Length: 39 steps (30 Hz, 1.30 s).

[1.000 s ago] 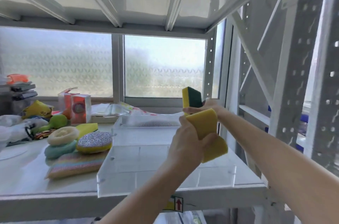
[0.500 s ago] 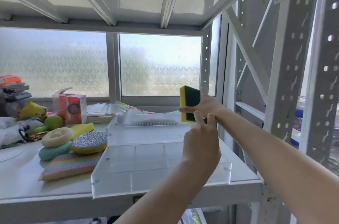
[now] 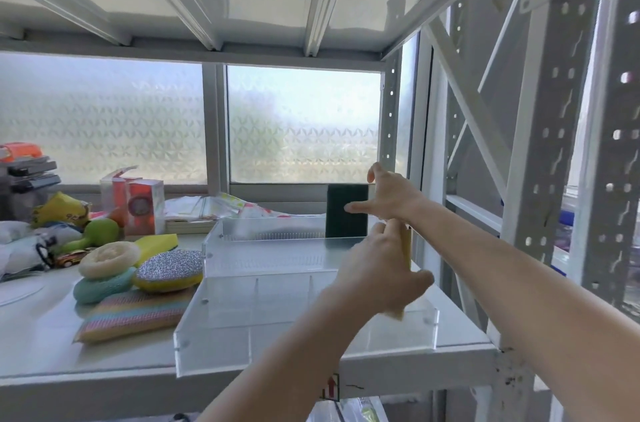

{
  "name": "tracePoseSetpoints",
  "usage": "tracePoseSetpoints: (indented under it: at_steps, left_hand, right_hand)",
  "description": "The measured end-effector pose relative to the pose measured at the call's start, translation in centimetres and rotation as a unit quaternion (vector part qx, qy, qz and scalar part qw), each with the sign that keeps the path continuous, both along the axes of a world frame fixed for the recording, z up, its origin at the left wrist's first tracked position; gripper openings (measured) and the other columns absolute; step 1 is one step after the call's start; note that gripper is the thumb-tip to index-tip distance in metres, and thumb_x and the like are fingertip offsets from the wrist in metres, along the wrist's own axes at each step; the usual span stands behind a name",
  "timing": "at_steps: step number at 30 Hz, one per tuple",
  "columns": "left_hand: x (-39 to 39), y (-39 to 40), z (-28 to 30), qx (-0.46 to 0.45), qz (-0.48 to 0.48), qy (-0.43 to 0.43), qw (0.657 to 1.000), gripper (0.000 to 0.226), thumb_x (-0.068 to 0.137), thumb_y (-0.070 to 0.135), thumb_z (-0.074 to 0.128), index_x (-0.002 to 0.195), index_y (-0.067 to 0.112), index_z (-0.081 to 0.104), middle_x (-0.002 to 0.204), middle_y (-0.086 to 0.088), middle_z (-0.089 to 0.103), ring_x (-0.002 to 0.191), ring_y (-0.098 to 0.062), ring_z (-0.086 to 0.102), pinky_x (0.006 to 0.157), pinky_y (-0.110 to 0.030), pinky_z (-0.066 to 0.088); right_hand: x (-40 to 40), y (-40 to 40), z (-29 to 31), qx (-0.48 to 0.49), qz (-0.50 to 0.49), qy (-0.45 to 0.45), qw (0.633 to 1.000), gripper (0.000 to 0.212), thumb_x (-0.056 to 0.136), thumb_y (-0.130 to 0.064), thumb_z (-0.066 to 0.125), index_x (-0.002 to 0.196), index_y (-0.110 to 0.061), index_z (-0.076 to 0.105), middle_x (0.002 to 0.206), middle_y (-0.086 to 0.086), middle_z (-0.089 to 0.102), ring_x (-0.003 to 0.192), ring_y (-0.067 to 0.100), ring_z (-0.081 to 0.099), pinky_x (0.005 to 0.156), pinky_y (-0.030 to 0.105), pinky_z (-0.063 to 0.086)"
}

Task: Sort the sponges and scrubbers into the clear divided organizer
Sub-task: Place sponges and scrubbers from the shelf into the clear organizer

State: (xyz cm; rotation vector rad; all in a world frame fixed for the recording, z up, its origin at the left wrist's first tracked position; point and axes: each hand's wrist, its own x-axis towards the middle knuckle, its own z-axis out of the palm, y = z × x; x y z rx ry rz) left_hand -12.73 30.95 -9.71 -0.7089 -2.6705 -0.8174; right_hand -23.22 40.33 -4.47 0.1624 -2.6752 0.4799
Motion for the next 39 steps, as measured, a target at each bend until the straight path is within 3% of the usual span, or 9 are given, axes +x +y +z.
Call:
tracePoseSetpoints:
  at_steps: [3, 9, 14, 19, 21, 28, 32, 35, 39]
  left_hand:
    - [-0.9, -1.6, 0.7, 0.057, -0.055, -0.131, 0.988, 0.072, 0.075, 0.019, 0.067, 0.136, 0.027, 0.032, 0.122, -0.004, 0.047, 0.100, -0.026, 0.056, 0.073, -0.036, 0.056]
    - [0.5, 0.0, -1.0, -0.103, 0.055, 0.100, 0.988, 0.057, 0.077, 0.012, 0.063, 0.128, 0.012, 0.037, 0.126, -0.019, 0.045, 0.088, -0.032, 0.060, 0.063, -0.031, 0.044]
    - [0.4, 1.5, -1.7, -0.189, 0.070, 0.137, 0.970, 0.053, 0.080, 0.021, 0.063, 0.126, 0.008, 0.039, 0.126, -0.021, 0.040, 0.089, -0.030, 0.057, 0.051, -0.030, 0.031]
    - [-0.4, 0.0, -1.2, -0.064, -0.026, -0.015, 0.998, 0.066, 0.080, 0.038, 0.064, 0.137, 0.023, 0.034, 0.128, -0.011, 0.045, 0.109, -0.031, 0.053, 0.089, -0.038, 0.048]
    - [-0.4, -0.6, -1.1, -0.047, -0.046, -0.034, 0.997, 0.063, 0.080, 0.037, 0.064, 0.136, 0.027, 0.036, 0.127, -0.006, 0.048, 0.109, -0.025, 0.052, 0.089, -0.033, 0.046]
    - [0.2, 0.1, -2.1, -0.039, -0.014, 0.073, 0.996, 0.050, 0.085, 0.038, 0.059, 0.129, 0.022, 0.042, 0.121, -0.007, 0.049, 0.099, -0.029, 0.058, 0.082, -0.035, 0.051]
    - [0.1, -0.5, -2.4, -0.026, -0.036, 0.068, 0.997, 0.055, 0.083, 0.041, 0.061, 0.133, 0.026, 0.040, 0.125, -0.005, 0.050, 0.104, -0.027, 0.057, 0.086, -0.034, 0.050]
    - [0.3, -0.9, -2.6, -0.022, -0.055, 0.073, 0.996, 0.055, 0.084, 0.042, 0.059, 0.134, 0.026, 0.040, 0.126, -0.003, 0.052, 0.106, -0.023, 0.055, 0.082, -0.029, 0.047]
    - [0.4, -1.0, -2.6, -0.020, -0.056, 0.077, 0.995, 0.054, 0.085, 0.041, 0.058, 0.133, 0.025, 0.040, 0.124, -0.004, 0.053, 0.105, -0.023, 0.055, 0.082, -0.029, 0.048]
  right_hand:
    - [-0.5, 0.3, -0.3, 0.004, -0.003, -0.007, 1.000, 0.068, 0.070, -0.052, 0.071, 0.118, -0.013, 0.044, 0.107, 0.007, 0.060, 0.093, 0.023, 0.058, 0.083, 0.038, 0.052]
    - [-0.8, 0.2, -0.5, -0.004, 0.003, -0.055, 0.998, 0.068, 0.074, -0.049, 0.068, 0.125, -0.014, 0.039, 0.113, 0.007, 0.059, 0.083, 0.021, 0.061, 0.070, 0.030, 0.050]
    - [-0.3, -0.4, 0.1, -0.013, 0.021, -0.069, 0.997, 0.086, 0.076, -0.055, 0.065, 0.145, -0.026, 0.025, 0.139, 0.006, 0.050, 0.116, 0.027, 0.057, 0.079, 0.028, 0.042]
    - [-0.2, -1.2, -0.3, 0.000, 0.021, -0.081, 0.996, 0.102, 0.068, -0.072, 0.061, 0.149, -0.022, 0.022, 0.151, 0.005, 0.037, 0.121, 0.026, 0.052, 0.089, 0.033, 0.049]
    - [-0.4, -1.1, -0.2, -0.010, 0.024, -0.087, 0.996, 0.103, 0.071, -0.069, 0.061, 0.150, -0.017, 0.019, 0.153, 0.006, 0.033, 0.122, 0.026, 0.051, 0.090, 0.033, 0.048]
    - [-0.9, 0.2, 0.4, -0.016, 0.058, -0.102, 0.993, 0.089, 0.081, -0.065, 0.051, 0.145, -0.005, 0.032, 0.148, 0.013, 0.040, 0.133, 0.029, 0.041, 0.108, 0.039, 0.037]
    - [-1.0, 1.4, 0.5, -0.069, 0.074, -0.139, 0.985, 0.069, 0.084, -0.056, 0.055, 0.132, -0.007, 0.048, 0.128, 0.013, 0.057, 0.112, 0.027, 0.056, 0.092, 0.035, 0.048]
    - [-1.1, 2.0, 0.7, -0.112, 0.087, -0.157, 0.977, 0.054, 0.092, -0.033, 0.056, 0.139, -0.010, 0.041, 0.130, 0.009, 0.053, 0.111, 0.025, 0.055, 0.085, 0.032, 0.051]
    - [-1.1, 1.6, 0.8, -0.137, 0.085, -0.170, 0.972, 0.016, 0.092, -0.025, 0.044, 0.091, -0.020, 0.060, 0.105, 0.012, 0.059, 0.102, 0.028, 0.057, 0.085, 0.035, 0.051]
